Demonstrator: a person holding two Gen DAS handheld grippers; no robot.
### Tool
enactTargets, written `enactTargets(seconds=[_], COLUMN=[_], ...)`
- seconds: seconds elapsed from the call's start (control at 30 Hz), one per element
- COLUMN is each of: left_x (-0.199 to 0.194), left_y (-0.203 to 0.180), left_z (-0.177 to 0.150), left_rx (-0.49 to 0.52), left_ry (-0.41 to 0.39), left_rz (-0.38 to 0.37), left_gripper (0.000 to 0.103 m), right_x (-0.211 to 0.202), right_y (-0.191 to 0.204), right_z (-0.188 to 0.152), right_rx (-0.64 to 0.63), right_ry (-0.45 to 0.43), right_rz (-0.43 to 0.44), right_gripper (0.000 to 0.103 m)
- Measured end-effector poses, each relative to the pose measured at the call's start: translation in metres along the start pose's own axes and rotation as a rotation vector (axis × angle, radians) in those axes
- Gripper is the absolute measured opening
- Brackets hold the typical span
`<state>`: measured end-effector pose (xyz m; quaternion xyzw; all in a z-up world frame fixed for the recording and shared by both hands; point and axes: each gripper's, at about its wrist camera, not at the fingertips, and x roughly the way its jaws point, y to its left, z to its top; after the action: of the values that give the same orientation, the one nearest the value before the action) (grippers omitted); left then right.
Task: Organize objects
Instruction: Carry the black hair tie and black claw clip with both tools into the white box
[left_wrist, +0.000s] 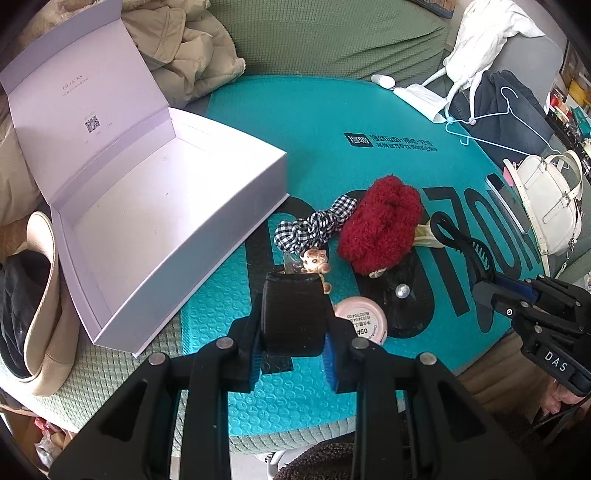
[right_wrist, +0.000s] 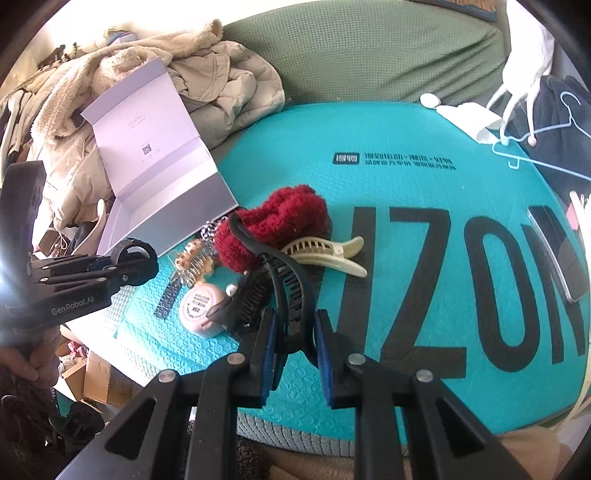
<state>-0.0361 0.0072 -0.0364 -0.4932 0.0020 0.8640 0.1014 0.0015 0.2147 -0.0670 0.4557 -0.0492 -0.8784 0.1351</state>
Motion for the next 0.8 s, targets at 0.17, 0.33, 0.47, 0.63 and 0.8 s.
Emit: enactTargets(seconds=[0.17, 0.33, 0.47, 0.63, 0.8], left_x=[-0.008, -0.014, -0.015, -0.012, -0.008], left_y=[0.003, 0.011, 0.022, 0.04, 0.059], left_z=[0.01, 0.025, 0.039, 0.057, 0.072], left_rx=[-0.013, -0.009, -0.012, -0.021, -0.038], left_ry=[-0.011, -0.031, -0.041, -0.045, -0.046], left_rz=[-0.037, -0.023, -0.014, 0.007, 0.021], left_gripper=[0.024, 0.024, 0.024, 0.024, 0.024], right_x=[-0.007, -0.009, -0.002, 0.009, 0.021], right_y=[0.009, 0.022, 0.033, 0.05, 0.066], right_z=[0.017, 0.036, 0.055, 0.075, 0.092], right_rx=[-0.039, -0.095, -0.13, -0.175, -0.218], right_ry=[-0.022, -0.03, -0.024, -0.02, -0.008], right_rz=[0.031, 0.036, 0.06, 0.081, 0.101], right_gripper=[0.02, 0.02, 0.02, 0.02, 0.02])
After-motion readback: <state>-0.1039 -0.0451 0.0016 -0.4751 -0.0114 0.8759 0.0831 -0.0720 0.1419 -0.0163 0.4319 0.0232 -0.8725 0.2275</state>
